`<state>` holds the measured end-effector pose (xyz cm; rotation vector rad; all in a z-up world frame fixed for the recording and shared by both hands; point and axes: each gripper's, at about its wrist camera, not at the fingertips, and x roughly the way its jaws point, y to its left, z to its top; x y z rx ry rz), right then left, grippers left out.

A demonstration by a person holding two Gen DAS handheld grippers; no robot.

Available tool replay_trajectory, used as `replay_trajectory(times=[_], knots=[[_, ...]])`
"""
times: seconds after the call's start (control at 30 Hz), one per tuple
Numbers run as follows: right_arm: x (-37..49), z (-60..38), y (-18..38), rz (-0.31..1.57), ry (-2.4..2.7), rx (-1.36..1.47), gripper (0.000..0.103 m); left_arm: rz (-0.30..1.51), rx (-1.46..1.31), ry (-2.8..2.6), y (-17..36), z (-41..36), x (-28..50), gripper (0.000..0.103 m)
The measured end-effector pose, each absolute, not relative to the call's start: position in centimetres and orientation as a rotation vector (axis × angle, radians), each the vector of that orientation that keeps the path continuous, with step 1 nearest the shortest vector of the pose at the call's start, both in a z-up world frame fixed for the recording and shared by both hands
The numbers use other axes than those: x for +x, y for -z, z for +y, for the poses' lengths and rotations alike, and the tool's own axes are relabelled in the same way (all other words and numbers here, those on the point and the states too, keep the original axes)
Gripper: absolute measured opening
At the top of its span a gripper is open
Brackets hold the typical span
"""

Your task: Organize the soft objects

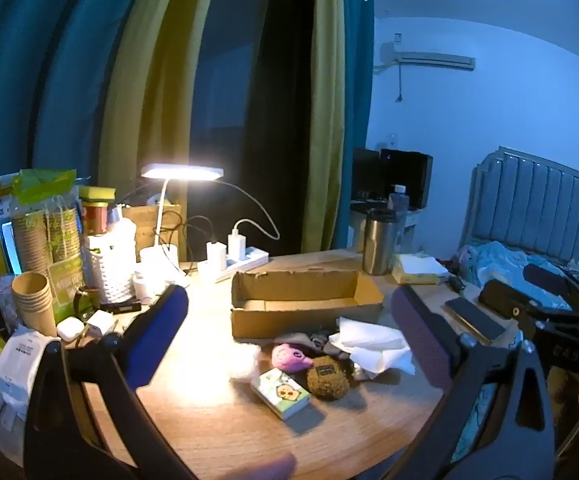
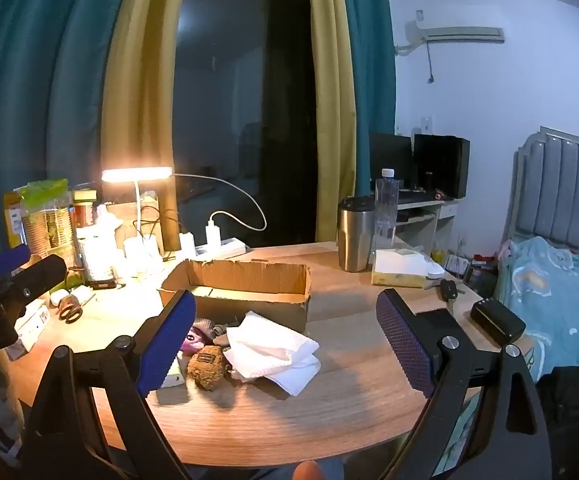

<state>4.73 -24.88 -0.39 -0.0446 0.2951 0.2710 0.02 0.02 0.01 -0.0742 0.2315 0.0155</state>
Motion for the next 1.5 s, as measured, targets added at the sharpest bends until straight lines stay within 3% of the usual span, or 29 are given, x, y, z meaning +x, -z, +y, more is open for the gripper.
replay_trajectory(times=[1.5], knots=[[4.6,-24.2,1.3,0.334,-0.291,-0.05,0.094,0.265,-0.151,-0.006,0.6,1.1,-1.0,0.102]])
